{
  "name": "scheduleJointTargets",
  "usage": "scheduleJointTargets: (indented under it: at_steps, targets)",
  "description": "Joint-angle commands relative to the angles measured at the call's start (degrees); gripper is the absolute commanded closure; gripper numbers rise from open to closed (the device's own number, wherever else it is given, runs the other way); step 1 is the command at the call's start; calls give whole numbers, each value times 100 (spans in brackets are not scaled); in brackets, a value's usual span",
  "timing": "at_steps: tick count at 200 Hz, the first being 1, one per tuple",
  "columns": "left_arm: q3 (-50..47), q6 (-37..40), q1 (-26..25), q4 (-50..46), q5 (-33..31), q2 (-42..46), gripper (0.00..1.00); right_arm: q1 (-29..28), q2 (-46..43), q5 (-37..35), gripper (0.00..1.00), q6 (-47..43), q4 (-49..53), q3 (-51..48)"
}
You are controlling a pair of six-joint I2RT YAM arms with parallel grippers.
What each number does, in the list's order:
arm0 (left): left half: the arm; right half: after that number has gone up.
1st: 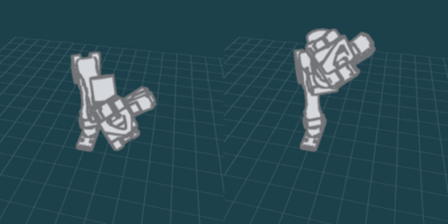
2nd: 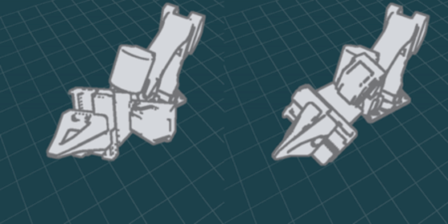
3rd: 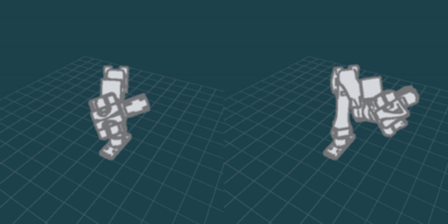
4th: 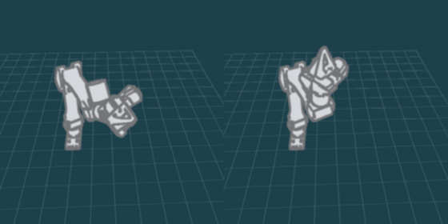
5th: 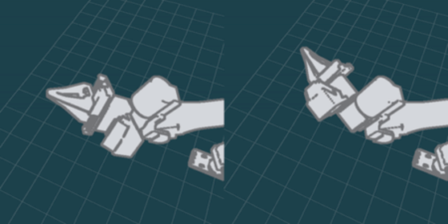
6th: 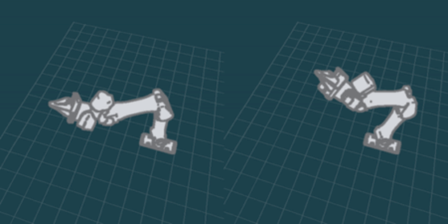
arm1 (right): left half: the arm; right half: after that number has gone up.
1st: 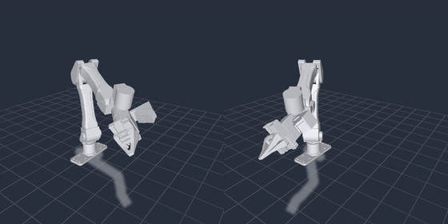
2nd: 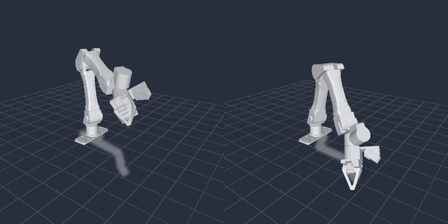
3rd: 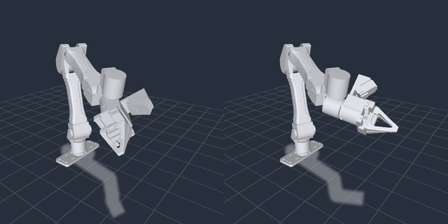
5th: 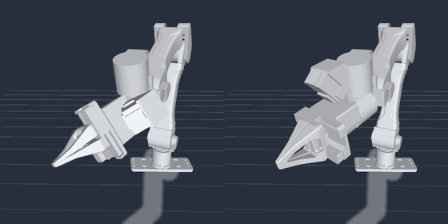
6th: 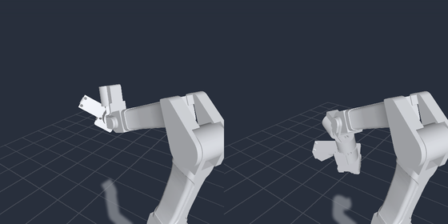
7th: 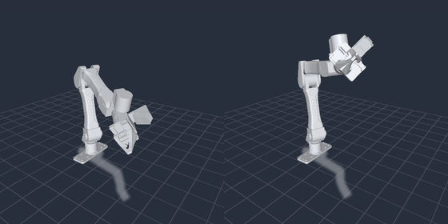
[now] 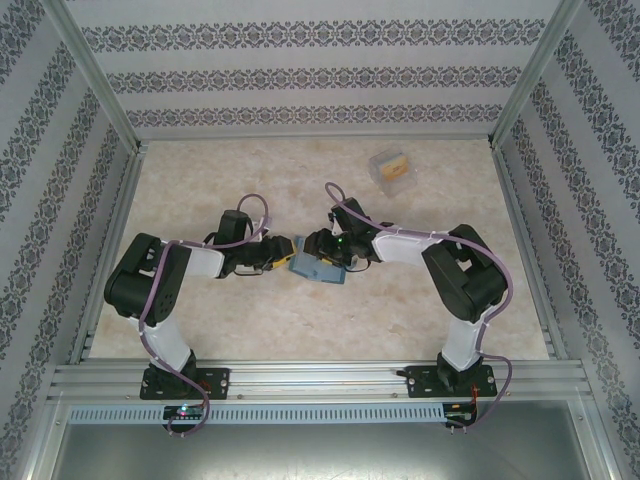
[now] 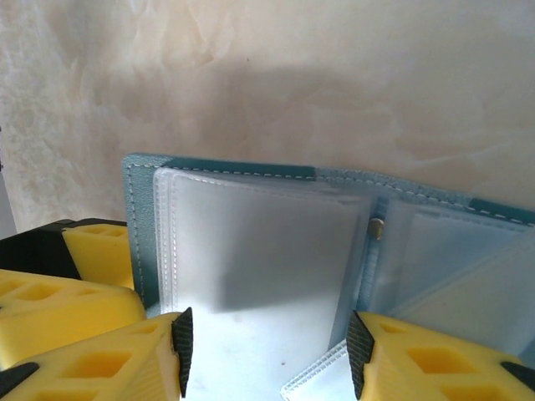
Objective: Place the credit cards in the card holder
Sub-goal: Flip over the card slot in the card holder.
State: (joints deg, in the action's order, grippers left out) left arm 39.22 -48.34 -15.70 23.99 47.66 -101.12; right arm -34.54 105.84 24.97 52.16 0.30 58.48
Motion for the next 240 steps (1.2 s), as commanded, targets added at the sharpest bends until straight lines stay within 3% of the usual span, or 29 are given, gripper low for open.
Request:
scheduleJointTargets:
  at_steps: [1,91,119,156,201,240]
  targets:
    - [-13,-6,54,347,186,-32,55,-95,105,128,45,-92,-109,114]
    - [394,914,-90,-682,-155,-196,52,-93,121,315,42,-215,-311,169]
    - [512,1228,-160,-1170,-493,-366,60,-72,53,290,42,-263,-272,138]
    - [493,1438,-205,-1479,-954,-423,62,-18,-318,14,42,-367,-33,-124]
    - [36,947,-383,-1129,-1294,-287,65,107,-1303,-1119,43,-627,810,-537]
    - [-262,508,-633,-959,-1705,19,65,-53,-1803,-1212,46,-379,1276,-363]
